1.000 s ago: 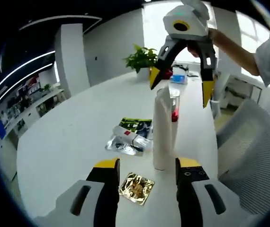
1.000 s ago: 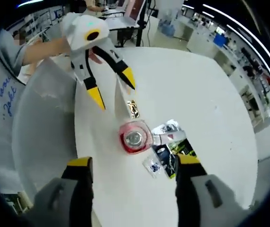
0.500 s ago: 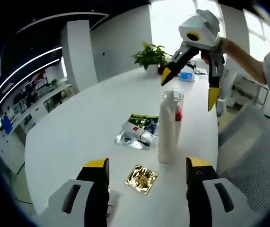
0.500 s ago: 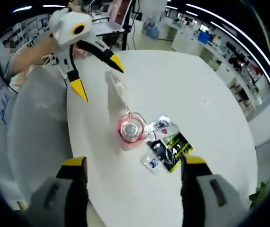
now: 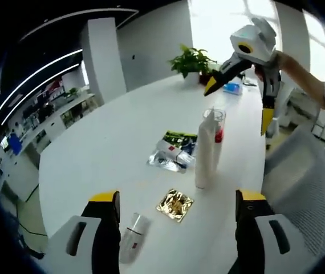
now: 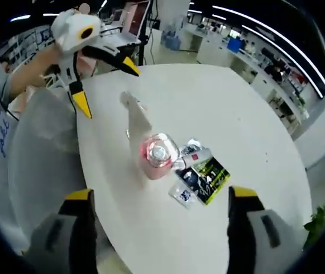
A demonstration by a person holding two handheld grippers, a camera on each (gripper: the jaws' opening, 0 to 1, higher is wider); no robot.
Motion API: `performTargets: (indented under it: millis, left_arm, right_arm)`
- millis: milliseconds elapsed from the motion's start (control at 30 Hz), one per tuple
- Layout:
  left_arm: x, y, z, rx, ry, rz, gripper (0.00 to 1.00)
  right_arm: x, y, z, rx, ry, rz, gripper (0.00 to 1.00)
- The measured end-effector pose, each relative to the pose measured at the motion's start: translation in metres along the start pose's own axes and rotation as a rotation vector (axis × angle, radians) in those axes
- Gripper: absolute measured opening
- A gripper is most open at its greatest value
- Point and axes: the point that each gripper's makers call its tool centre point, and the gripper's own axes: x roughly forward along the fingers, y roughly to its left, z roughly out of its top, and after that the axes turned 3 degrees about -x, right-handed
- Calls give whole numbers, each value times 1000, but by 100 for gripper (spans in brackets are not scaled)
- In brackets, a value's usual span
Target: Arrange the skincare products in the storage area until every visible bottle or jar stands upright without overlapping.
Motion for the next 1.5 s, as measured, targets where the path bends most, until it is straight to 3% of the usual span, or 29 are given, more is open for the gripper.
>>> performTargets:
  millis: [600,1000,1133,1367,1500]
  left_arm:
    - [-10,8,-16,10,44,-1,97]
    - [-7,16,-32,9,94,-17,97]
    - [-4,16,-36,3,106,-51,97]
    - [4,30,-52,4,179,-60,97]
    - [11,28,-59,5,209,-90,97]
  right_arm:
    - [-8,2,2,24,-49,-30,100]
    - [-8,4,2,68,-93,-41,100]
    - [-4,7,-1,94,-97,-25,100]
    - [-5,7,-5,122,-111,-38,100]
    - [-6,8,-5,136,-125,-35,100]
